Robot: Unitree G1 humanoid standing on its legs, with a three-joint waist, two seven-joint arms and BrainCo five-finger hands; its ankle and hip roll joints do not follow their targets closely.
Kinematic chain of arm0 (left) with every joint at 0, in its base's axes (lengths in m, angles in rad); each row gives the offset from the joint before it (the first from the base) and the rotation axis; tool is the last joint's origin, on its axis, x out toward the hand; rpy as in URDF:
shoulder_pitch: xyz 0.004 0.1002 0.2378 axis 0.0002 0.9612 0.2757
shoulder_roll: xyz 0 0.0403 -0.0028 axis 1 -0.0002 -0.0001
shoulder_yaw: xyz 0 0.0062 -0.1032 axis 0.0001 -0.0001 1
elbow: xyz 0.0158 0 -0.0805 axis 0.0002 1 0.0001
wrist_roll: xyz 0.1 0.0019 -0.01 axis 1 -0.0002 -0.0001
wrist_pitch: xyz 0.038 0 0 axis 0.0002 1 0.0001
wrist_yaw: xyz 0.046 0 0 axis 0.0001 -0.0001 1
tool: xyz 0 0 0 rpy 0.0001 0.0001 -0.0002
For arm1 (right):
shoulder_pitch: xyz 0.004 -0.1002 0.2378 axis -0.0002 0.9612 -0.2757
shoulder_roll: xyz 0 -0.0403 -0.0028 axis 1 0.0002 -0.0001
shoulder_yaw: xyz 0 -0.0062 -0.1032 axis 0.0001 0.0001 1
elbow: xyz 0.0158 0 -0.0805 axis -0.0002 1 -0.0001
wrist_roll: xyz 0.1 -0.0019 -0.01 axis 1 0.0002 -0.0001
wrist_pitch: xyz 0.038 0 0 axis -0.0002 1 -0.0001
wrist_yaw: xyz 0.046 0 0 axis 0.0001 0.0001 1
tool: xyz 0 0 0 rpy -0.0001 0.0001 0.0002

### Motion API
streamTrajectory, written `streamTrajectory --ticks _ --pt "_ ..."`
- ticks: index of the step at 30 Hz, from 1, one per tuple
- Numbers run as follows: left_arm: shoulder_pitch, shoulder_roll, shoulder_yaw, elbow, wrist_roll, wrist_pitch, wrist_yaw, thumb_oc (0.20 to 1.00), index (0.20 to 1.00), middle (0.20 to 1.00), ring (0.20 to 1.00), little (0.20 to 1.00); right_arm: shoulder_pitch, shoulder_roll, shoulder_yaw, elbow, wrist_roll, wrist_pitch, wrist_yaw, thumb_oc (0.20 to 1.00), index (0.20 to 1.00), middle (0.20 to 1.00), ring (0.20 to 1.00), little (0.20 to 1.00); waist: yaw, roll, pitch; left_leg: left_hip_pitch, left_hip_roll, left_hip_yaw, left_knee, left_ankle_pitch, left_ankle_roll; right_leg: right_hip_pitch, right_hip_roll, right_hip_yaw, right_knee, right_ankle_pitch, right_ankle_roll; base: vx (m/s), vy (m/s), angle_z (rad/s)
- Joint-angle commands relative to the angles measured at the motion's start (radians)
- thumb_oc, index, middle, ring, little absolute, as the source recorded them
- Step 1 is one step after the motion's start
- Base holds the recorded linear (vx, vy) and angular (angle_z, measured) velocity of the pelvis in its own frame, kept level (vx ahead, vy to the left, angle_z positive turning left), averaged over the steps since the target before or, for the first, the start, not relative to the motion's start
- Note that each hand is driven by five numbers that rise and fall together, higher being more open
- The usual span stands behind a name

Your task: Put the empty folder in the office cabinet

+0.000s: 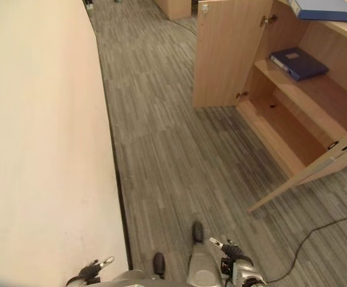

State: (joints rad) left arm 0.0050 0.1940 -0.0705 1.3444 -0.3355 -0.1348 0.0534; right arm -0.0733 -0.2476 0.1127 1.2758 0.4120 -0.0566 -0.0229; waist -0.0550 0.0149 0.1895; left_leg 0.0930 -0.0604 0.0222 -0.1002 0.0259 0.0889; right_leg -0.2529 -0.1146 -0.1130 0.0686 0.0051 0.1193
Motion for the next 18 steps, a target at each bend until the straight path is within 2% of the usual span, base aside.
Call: streamTrajectory --ticks 1,2,6,7,9,13,14,17,18 --pt "0.008 0.031 0.000 0.009 0.039 -0.013 0.005 1.000 1.000 1.000 1.000 1.000 -0.013 -0.003 0.001 0.032 0.003 -0.013 -0.005 1.000 1.000 1.000 1.000 1.000 -0.006 0.006 -0.028 0.071 -0.013 -0.032 0.013 -0.129 -0.058 0.116 0.027 -0.021 -0.118 0.116 0.010 0.44 -0.279 0.61" --pt "0.013 0.024 0.005 0.016 0.030 -0.010 0.004 1.000 1.000 1.000 1.000 1.000 0.007 -0.004 0.002 0.047 -0.002 -0.012 -0.002 1.000 1.000 1.000 1.000 1.000 -0.012 0.004 -0.046 0.089 0.017 -0.037 0.018 -0.143 -0.071 0.125 0.041 -0.024 -0.089 0.098 -0.003 0.33 -0.224 0.53" --pt "0.006 0.019 -0.001 0.012 0.010 -0.009 0.005 1.000 1.000 1.000 1.000 1.000 0.033 -0.009 -0.006 0.063 0.015 -0.014 -0.002 1.000 1.000 1.000 1.000 1.000 -0.018 -0.012 -0.057 0.065 0.068 -0.022 0.151 -0.196 -0.110 0.161 0.062 -0.049 -0.048 0.028 -0.040 0.28 -0.232 0.38" --pt "0.006 0.019 -0.001 0.012 0.010 -0.009 0.005 1.000 1.000 1.000 1.000 1.000 0.033 -0.009 -0.006 0.063 0.015 -0.014 -0.002 1.000 1.000 1.000 1.000 1.000 -0.018 -0.012 -0.057 0.064 0.069 -0.022 0.154 -0.198 -0.110 0.161 0.062 -0.050 -0.047 0.027 -0.040 0.17 -0.180 0.14" --pt "-0.005 0.019 -0.010 0.000 -0.004 -0.010 0.004 1.000 1.000 1.000 1.000 1.000 0.036 -0.010 -0.009 0.063 0.027 -0.016 -0.003 1.000 1.000 1.000 1.000 1.000 -0.022 -0.024 -0.054 0.027 0.097 0.013 0.273 -0.188 -0.138 0.192 0.068 -0.068 -0.038 -0.004 -0.059 0.15 -0.189 0.17" --pt "-0.024 0.023 -0.029 -0.038 -0.018 -0.014 0.009 1.000 1.000 1.000 1.000 1.000 0.033 -0.019 -0.005 0.063 0.037 -0.016 -0.009 1.000 1.000 1.000 1.000 1.000 -0.010 -0.050 -0.035 -0.102 0.135 0.046 0.568 -0.101 -0.134 0.247 0.084 -0.078 -0.029 -0.047 -0.104 0.13 -0.216 0.10" --pt "-0.025 0.020 -0.031 -0.047 -0.026 -0.015 0.010 1.000 1.000 1.000 1.000 1.000 0.024 -0.026 -0.004 0.062 0.038 -0.014 -0.015 1.000 1.000 1.000 1.000 1.000 -0.001 -0.053 -0.030 -0.148 0.160 0.083 0.628 -0.065 -0.124 0.272 0.089 -0.078 -0.023 -0.071 -0.119 0.11 -0.163 -0.09" --pt "-0.021 0.018 -0.028 -0.049 -0.034 -0.015 0.007 1.000 1.000 1.000 1.000 1.000 0.022 -0.031 -0.005 0.062 0.036 -0.012 -0.017 1.000 1.000 1.000 1.000 1.000 0.011 -0.054 -0.027 -0.189 0.161 0.099 0.612 -0.082 -0.111 0.293 0.085 -0.073 -0.018 -0.089 -0.124 0.13 -0.070 -0.11" --pt "-0.019 0.018 -0.028 -0.048 -0.030 -0.017 0.007 1.000 1.000 1.000 1.000 1.000 0.021 -0.034 -0.004 0.061 0.032 -0.013 -0.017 1.000 1.000 1.000 1.000 1.000 0.018 -0.057 -0.028 -0.219 0.149 0.095 0.577 -0.094 -0.107 0.303 0.079 -0.069 -0.019 -0.096 -0.122 0.11 0.002 -0.24"
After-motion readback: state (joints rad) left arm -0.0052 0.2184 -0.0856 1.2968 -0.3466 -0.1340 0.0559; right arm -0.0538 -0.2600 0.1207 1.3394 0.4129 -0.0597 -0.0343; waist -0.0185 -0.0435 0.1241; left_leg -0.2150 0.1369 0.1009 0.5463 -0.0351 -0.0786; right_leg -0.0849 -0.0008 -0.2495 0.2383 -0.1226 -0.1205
